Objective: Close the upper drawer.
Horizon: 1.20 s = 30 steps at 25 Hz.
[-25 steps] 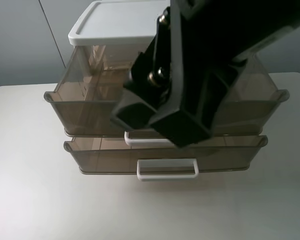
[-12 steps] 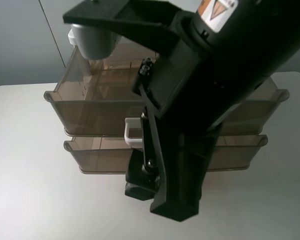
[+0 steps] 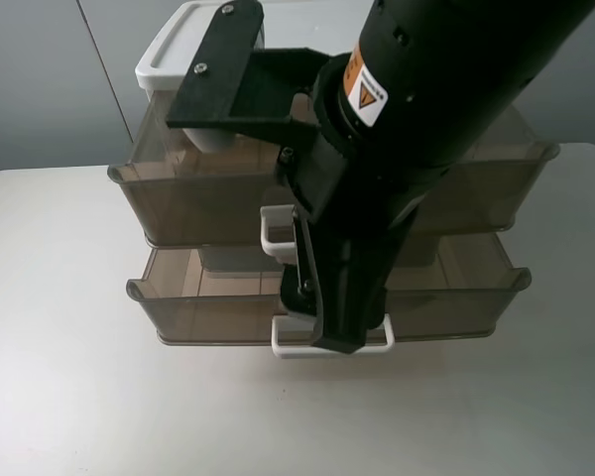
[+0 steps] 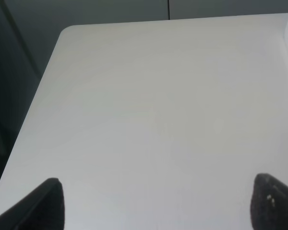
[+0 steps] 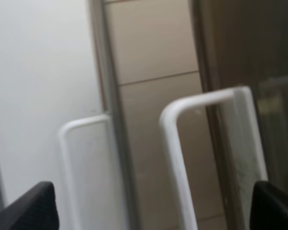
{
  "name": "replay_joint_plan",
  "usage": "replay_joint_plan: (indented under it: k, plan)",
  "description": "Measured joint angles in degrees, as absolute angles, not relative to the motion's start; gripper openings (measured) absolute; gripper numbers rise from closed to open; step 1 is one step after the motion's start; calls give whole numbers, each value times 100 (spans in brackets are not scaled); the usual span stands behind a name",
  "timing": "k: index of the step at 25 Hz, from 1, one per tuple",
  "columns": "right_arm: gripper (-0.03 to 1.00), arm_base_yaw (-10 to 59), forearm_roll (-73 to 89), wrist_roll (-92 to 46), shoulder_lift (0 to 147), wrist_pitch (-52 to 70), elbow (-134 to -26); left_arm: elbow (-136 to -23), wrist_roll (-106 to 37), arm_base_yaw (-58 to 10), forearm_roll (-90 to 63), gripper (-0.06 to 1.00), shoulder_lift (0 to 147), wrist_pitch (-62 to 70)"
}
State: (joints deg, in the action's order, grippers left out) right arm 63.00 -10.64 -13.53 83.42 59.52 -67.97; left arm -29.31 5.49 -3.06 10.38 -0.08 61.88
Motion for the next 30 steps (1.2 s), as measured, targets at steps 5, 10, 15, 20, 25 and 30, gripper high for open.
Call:
replay_joint_plan:
  k: [5, 10, 15, 20, 25, 30]
  plan:
    - [61, 6300, -1618, -1097, 8342, 5649, -6801, -2931, 549, -306, 1038, 74, -8, 6188]
    - [61, 6300, -1545, -1074, 8290, 5799, -6998, -2931, 549, -306, 1038, 74, -8, 6188]
    - [61, 6300, -717, -1159, 8105, 6441, -7466, -2931, 549, -306, 1038, 74, -8, 6188]
    - [61, 6300, 440, -1393, 8006, 6607, -7471, -2931, 549, -306, 1038, 74, -8, 6188]
    - [61, 6300, 670, -1443, 8128, 6372, -7037, -2931, 549, -306, 1038, 74, -8, 6188]
    - [61, 6300, 547, -1454, 8453, 6079, -6724, -2931, 549, -306, 1038, 74, -8, 6188]
